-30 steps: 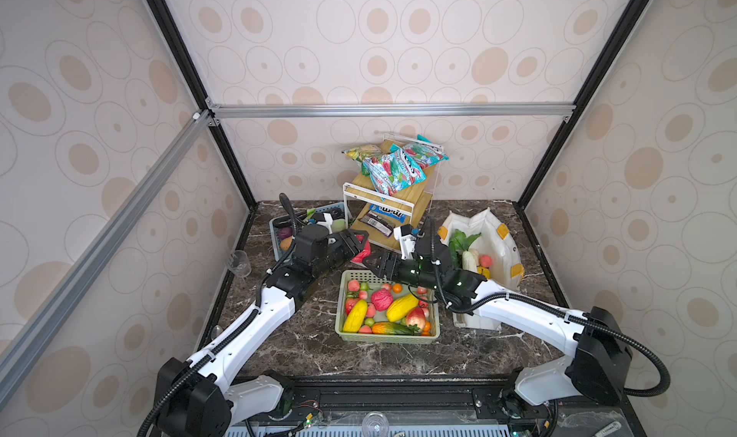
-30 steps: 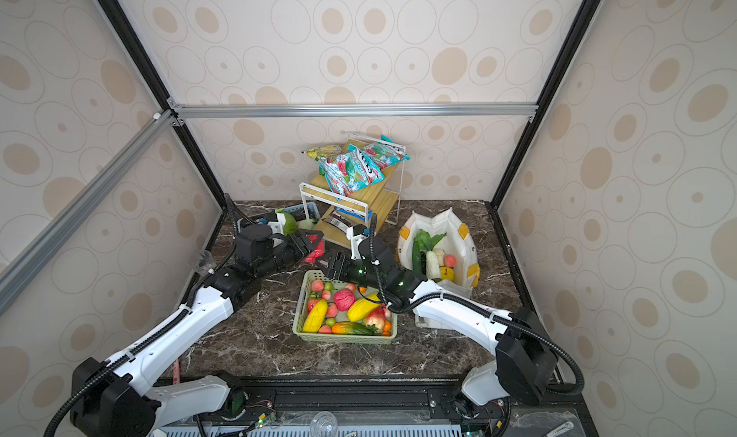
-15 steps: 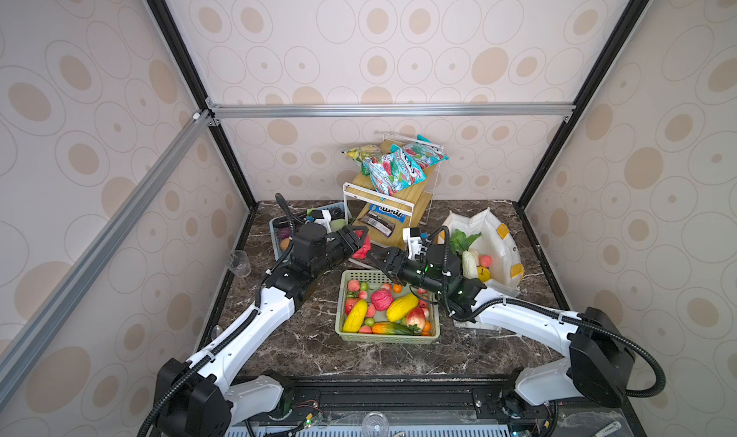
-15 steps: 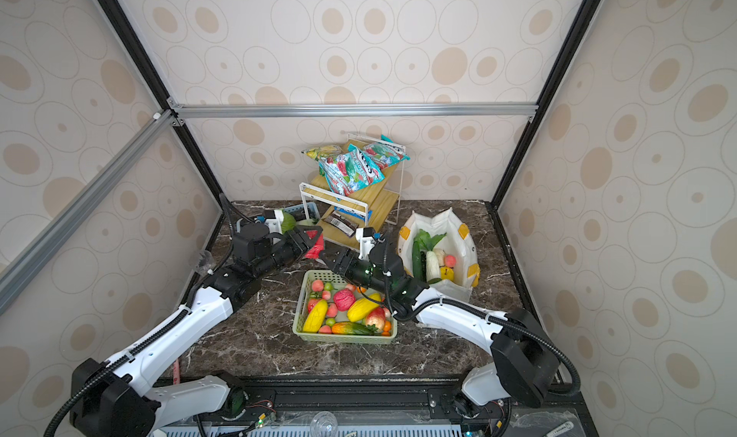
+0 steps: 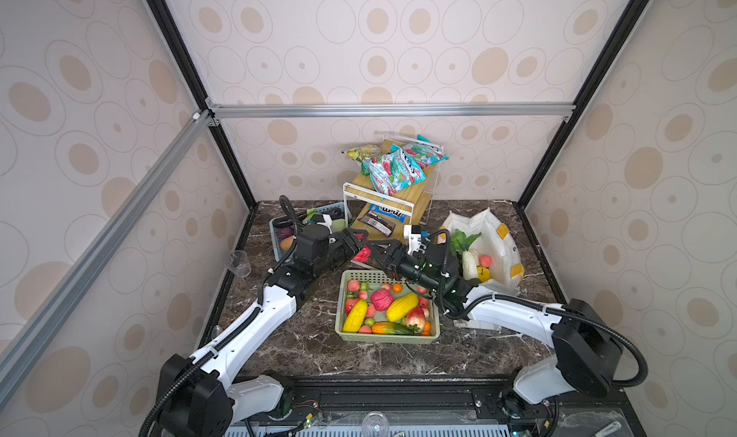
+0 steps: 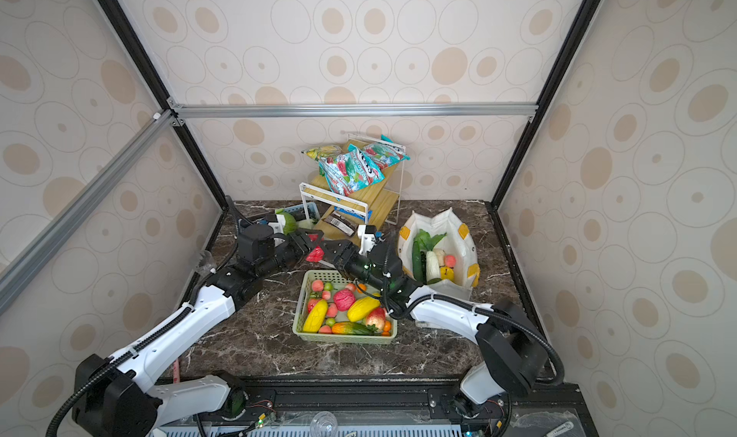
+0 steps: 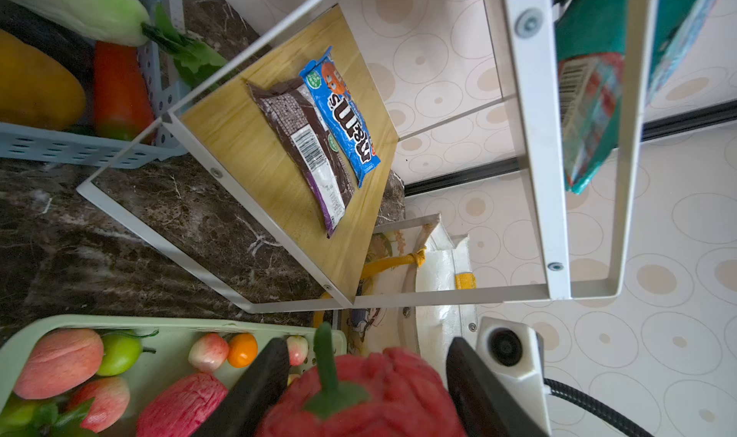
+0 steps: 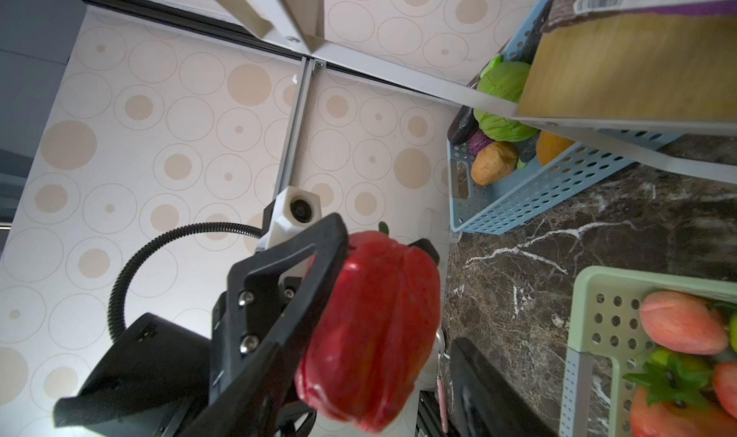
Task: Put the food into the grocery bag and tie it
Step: 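Close the right gripper on the red pepper held by the left gripper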
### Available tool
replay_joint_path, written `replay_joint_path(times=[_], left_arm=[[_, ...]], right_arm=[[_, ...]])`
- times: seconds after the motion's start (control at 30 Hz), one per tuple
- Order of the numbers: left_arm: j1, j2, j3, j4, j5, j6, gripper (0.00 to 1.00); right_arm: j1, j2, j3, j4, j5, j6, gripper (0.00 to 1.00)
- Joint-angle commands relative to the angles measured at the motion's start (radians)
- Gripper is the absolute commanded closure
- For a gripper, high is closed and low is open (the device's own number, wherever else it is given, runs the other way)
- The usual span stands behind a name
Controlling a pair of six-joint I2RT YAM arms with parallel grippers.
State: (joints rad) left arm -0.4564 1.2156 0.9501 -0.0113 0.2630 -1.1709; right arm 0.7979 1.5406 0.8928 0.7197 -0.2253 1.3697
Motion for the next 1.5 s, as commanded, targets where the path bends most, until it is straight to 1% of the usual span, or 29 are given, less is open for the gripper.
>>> replay_joint_path(times=[0.0, 0.23, 0.37, 0.47, 0.73, 0.83, 1.03, 1.1, 1.23, 1.47], left_arm=[[-0.004, 0.022, 0.016, 0.041, 0.015, -0.045, 0.39], [-0.002, 0.025, -0.016, 0.068, -0.008, -0.1, 0.39], [-0.005, 0.025, -0.057, 0.122, -0.015, -0.177, 0.39], [-0.015, 0.026, -0.058, 0.12, -0.036, -0.209, 0.39], [-0.025, 0.026, -0.072, 0.106, -0.073, -0.251, 0.39], [-0.031, 0.032, -0.083, 0.125, -0.07, -0.266, 0.39], [-0.042, 0.037, -0.077, 0.109, -0.085, -0.26, 0.39], [-0.043, 0.036, -0.082, 0.113, -0.089, -0.263, 0.39], [-0.046, 0.029, -0.086, 0.113, -0.097, -0.265, 0.38], [-0.045, 0.001, -0.087, 0.066, -0.146, -0.257, 0.31]], right_arm=[[-0.003, 0.049, 0.029, 0.108, -0.036, 0.105, 0.32], [-0.002, 0.086, 0.03, 0.167, -0.026, 0.185, 0.34], [0.0, 0.118, 0.02, 0.229, -0.001, 0.294, 0.34], [0.007, 0.145, 0.021, 0.264, 0.023, 0.377, 0.34], [0.042, 0.156, 0.015, 0.293, 0.105, 0.491, 0.34], [0.046, 0.169, 0.022, 0.311, 0.11, 0.532, 0.34], [0.056, 0.175, 0.038, 0.316, 0.114, 0.566, 0.34], [0.057, 0.171, 0.04, 0.31, 0.112, 0.566, 0.37], [0.06, 0.165, 0.023, 0.314, 0.115, 0.573, 0.45], [0.06, 0.144, -0.033, 0.318, 0.123, 0.574, 0.48]])
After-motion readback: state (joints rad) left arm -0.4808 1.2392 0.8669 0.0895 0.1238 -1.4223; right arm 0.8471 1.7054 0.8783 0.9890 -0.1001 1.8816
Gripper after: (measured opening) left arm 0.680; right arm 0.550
